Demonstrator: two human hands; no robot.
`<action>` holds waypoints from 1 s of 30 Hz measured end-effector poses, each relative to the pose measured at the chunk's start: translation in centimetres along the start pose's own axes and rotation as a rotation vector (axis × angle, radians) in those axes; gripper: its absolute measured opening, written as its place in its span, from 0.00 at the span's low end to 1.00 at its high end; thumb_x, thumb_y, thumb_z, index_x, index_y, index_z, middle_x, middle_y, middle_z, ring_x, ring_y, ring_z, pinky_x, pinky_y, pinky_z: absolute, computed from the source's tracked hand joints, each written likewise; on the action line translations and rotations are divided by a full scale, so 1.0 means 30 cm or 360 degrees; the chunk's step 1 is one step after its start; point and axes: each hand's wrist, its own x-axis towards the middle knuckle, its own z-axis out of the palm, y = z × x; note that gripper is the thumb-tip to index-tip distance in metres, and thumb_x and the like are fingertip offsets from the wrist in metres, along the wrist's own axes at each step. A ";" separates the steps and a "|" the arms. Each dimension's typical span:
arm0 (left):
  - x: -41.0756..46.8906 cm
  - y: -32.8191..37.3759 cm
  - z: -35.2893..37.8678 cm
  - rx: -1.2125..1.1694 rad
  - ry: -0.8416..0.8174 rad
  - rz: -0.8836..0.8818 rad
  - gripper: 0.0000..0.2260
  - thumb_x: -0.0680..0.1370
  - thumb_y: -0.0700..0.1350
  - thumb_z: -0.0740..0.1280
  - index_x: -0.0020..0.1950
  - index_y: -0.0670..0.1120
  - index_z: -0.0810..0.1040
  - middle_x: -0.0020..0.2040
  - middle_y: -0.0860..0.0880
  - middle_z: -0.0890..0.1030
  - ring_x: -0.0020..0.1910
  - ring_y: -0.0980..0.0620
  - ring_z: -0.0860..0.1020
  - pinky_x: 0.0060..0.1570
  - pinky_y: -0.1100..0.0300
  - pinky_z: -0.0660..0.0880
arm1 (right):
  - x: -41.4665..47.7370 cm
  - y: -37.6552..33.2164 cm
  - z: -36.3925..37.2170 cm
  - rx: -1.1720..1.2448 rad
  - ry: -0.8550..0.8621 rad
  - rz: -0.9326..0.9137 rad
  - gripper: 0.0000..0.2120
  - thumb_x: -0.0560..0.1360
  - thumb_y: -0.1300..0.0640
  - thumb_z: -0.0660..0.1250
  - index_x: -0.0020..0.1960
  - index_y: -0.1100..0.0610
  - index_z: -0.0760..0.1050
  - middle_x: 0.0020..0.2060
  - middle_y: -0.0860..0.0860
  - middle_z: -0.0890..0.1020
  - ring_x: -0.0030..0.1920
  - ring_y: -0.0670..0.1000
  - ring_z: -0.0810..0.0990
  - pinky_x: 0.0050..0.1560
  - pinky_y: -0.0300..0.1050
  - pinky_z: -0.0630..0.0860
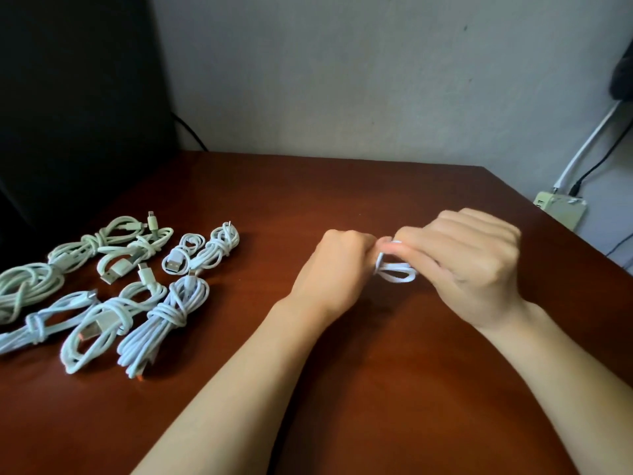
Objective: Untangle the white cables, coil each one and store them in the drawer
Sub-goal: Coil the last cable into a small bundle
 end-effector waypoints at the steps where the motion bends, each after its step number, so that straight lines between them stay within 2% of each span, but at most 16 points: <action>1: 0.002 0.000 -0.001 0.0006 -0.0037 -0.0009 0.17 0.80 0.44 0.58 0.32 0.43 0.72 0.30 0.46 0.75 0.31 0.47 0.72 0.35 0.53 0.65 | 0.006 0.002 0.001 -0.0022 0.0097 0.0073 0.08 0.75 0.59 0.72 0.37 0.59 0.83 0.27 0.53 0.77 0.27 0.55 0.73 0.29 0.45 0.67; 3: 0.003 -0.001 -0.002 -0.0018 -0.0104 -0.0023 0.21 0.82 0.47 0.59 0.28 0.48 0.67 0.27 0.49 0.71 0.28 0.52 0.66 0.35 0.57 0.60 | 0.013 0.012 0.012 0.0063 0.0136 0.0243 0.11 0.75 0.57 0.72 0.36 0.59 0.83 0.25 0.52 0.77 0.27 0.53 0.72 0.30 0.43 0.66; 6: -0.002 -0.002 -0.002 -0.0203 -0.0136 -0.0042 0.22 0.83 0.50 0.58 0.30 0.45 0.75 0.27 0.48 0.75 0.25 0.55 0.69 0.32 0.63 0.63 | 0.002 0.028 0.030 0.0265 0.0056 0.0587 0.12 0.75 0.54 0.69 0.38 0.59 0.84 0.29 0.51 0.80 0.29 0.47 0.73 0.31 0.43 0.70; 8: -0.006 0.001 -0.007 -0.0363 -0.0105 -0.0095 0.23 0.83 0.49 0.57 0.33 0.42 0.80 0.26 0.51 0.74 0.23 0.59 0.69 0.28 0.70 0.63 | 0.000 0.044 0.028 0.0405 0.0022 0.0876 0.10 0.73 0.52 0.70 0.39 0.57 0.85 0.31 0.44 0.81 0.32 0.43 0.76 0.34 0.39 0.72; 10: -0.008 0.004 -0.009 -0.0448 -0.0067 -0.0142 0.24 0.83 0.50 0.56 0.34 0.43 0.80 0.26 0.52 0.73 0.22 0.61 0.69 0.28 0.71 0.64 | 0.003 0.042 0.030 0.0486 -0.0010 0.1112 0.06 0.72 0.53 0.72 0.37 0.52 0.83 0.28 0.34 0.78 0.33 0.39 0.78 0.35 0.30 0.69; 11: -0.007 0.006 -0.008 -0.0481 -0.0068 -0.0162 0.24 0.83 0.50 0.55 0.33 0.44 0.80 0.25 0.53 0.73 0.23 0.61 0.69 0.28 0.71 0.64 | 0.004 0.038 0.035 0.0533 -0.0055 0.1234 0.07 0.72 0.52 0.72 0.35 0.50 0.82 0.25 0.34 0.77 0.31 0.39 0.78 0.35 0.29 0.68; 13: -0.005 0.011 -0.006 -0.0574 -0.0094 -0.0199 0.24 0.84 0.51 0.54 0.32 0.46 0.78 0.23 0.54 0.73 0.23 0.61 0.69 0.29 0.69 0.64 | -0.011 0.046 0.056 0.0709 -0.0199 0.1488 0.09 0.72 0.50 0.71 0.34 0.49 0.82 0.29 0.41 0.82 0.32 0.42 0.79 0.36 0.34 0.72; 15: -0.003 0.016 -0.004 -0.0725 -0.0095 -0.0254 0.25 0.84 0.51 0.53 0.32 0.46 0.78 0.23 0.54 0.72 0.22 0.60 0.67 0.30 0.64 0.65 | -0.022 0.050 0.069 0.0903 -0.0393 0.1722 0.13 0.74 0.50 0.70 0.36 0.56 0.84 0.30 0.51 0.83 0.35 0.47 0.79 0.40 0.43 0.74; 17: 0.001 0.016 -0.007 -0.0971 -0.0032 -0.0356 0.24 0.84 0.51 0.53 0.34 0.43 0.77 0.26 0.52 0.71 0.23 0.57 0.65 0.28 0.62 0.64 | -0.025 0.050 0.076 0.0962 -0.0538 0.1846 0.17 0.77 0.55 0.67 0.32 0.59 0.81 0.23 0.49 0.76 0.29 0.45 0.72 0.35 0.42 0.69; 19: 0.005 0.013 -0.009 -0.1182 0.0063 -0.0484 0.21 0.84 0.50 0.52 0.37 0.42 0.74 0.27 0.49 0.70 0.23 0.56 0.64 0.26 0.63 0.62 | -0.022 0.043 0.077 0.0949 -0.0625 0.1846 0.20 0.78 0.60 0.63 0.28 0.58 0.76 0.19 0.45 0.71 0.22 0.41 0.65 0.28 0.35 0.64; 20: 0.007 0.009 -0.012 -0.1260 0.0115 -0.0553 0.19 0.84 0.50 0.52 0.39 0.43 0.73 0.28 0.49 0.70 0.24 0.56 0.65 0.25 0.64 0.62 | -0.018 0.035 0.076 0.0974 -0.0658 0.1798 0.19 0.78 0.61 0.62 0.29 0.57 0.77 0.19 0.44 0.71 0.21 0.41 0.66 0.26 0.32 0.63; 23: 0.012 -0.003 -0.016 -0.1487 0.0267 -0.0775 0.13 0.84 0.49 0.52 0.47 0.44 0.69 0.29 0.49 0.71 0.24 0.57 0.67 0.23 0.65 0.62 | -0.007 -0.002 0.078 0.0973 -0.0769 0.1522 0.16 0.79 0.55 0.62 0.34 0.50 0.79 0.23 0.45 0.74 0.24 0.42 0.70 0.29 0.29 0.65; 26: 0.018 -0.014 -0.021 -0.1700 0.0382 -0.0958 0.11 0.85 0.49 0.51 0.49 0.44 0.68 0.28 0.48 0.70 0.22 0.57 0.66 0.22 0.66 0.60 | -0.013 -0.035 0.088 0.0743 -0.0925 0.1205 0.13 0.79 0.52 0.61 0.38 0.41 0.76 0.24 0.44 0.74 0.29 0.44 0.74 0.33 0.36 0.69; 28: 0.022 -0.019 -0.025 -0.1817 0.0445 -0.1032 0.12 0.85 0.49 0.51 0.49 0.43 0.68 0.27 0.49 0.69 0.21 0.58 0.65 0.21 0.67 0.60 | -0.002 -0.064 0.082 0.0644 -0.0977 0.1097 0.11 0.80 0.50 0.59 0.41 0.43 0.77 0.27 0.43 0.75 0.32 0.45 0.75 0.38 0.44 0.74; 30: 0.025 -0.021 -0.028 -0.1863 0.0502 -0.1082 0.13 0.85 0.50 0.51 0.48 0.43 0.69 0.27 0.49 0.69 0.21 0.58 0.65 0.20 0.67 0.60 | 0.015 -0.090 0.076 0.0412 -0.1094 0.0922 0.13 0.81 0.49 0.56 0.47 0.49 0.78 0.35 0.44 0.79 0.39 0.48 0.78 0.43 0.48 0.76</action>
